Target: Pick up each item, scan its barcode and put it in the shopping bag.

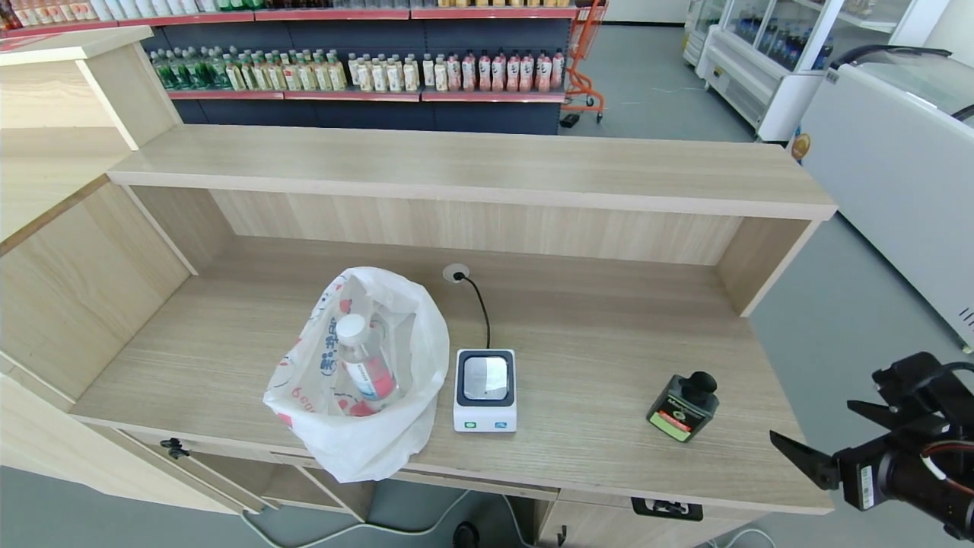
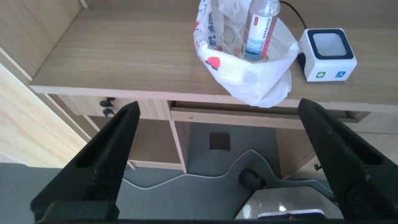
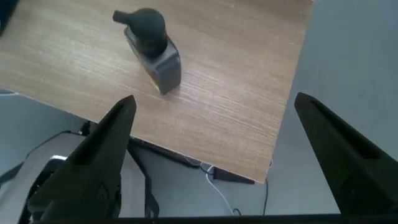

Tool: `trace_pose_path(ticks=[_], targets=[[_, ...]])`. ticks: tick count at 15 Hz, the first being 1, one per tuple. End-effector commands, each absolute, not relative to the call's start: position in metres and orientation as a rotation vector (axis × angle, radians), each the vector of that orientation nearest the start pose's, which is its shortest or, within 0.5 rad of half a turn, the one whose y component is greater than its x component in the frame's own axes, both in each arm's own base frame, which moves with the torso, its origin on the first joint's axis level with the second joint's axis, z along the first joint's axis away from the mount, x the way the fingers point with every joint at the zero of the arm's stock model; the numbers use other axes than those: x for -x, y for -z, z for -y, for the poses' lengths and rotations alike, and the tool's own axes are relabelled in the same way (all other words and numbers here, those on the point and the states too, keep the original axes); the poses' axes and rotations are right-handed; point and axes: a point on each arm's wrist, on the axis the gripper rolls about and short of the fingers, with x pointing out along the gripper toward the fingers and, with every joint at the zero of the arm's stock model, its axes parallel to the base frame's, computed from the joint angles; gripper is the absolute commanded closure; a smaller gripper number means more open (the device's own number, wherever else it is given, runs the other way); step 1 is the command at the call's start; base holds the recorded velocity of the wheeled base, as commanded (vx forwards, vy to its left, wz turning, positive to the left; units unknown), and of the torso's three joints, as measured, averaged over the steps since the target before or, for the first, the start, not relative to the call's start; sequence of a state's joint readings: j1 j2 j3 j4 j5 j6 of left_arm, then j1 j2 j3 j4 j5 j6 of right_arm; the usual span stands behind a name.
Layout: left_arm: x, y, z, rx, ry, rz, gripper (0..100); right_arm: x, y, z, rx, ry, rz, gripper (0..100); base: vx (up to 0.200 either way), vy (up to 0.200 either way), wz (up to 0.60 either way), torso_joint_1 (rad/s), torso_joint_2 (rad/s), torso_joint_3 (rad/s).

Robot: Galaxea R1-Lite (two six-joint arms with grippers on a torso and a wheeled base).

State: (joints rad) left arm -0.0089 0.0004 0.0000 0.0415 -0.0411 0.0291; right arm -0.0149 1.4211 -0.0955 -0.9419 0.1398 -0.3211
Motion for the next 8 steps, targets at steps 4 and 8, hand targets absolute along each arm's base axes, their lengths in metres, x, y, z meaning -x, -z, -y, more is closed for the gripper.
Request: trace_pose_path(ticks=[4,8], targets=[[0.023,-0.071,0.001,-0.03,0.051,-0.041,0,-0.182,-0.084,-0.005,0.422,-0.248,-0.473,0,0.0,0.0,0.0,0.0,0.0,0.0],[0.023,-0.071,0.001,-0.03,0.051,-0.041,0,-0.208,-0.073,-0.006,0.444,-0.257,-0.48,0,0.0,0.0,0.0,0.0,0.0,0.0]])
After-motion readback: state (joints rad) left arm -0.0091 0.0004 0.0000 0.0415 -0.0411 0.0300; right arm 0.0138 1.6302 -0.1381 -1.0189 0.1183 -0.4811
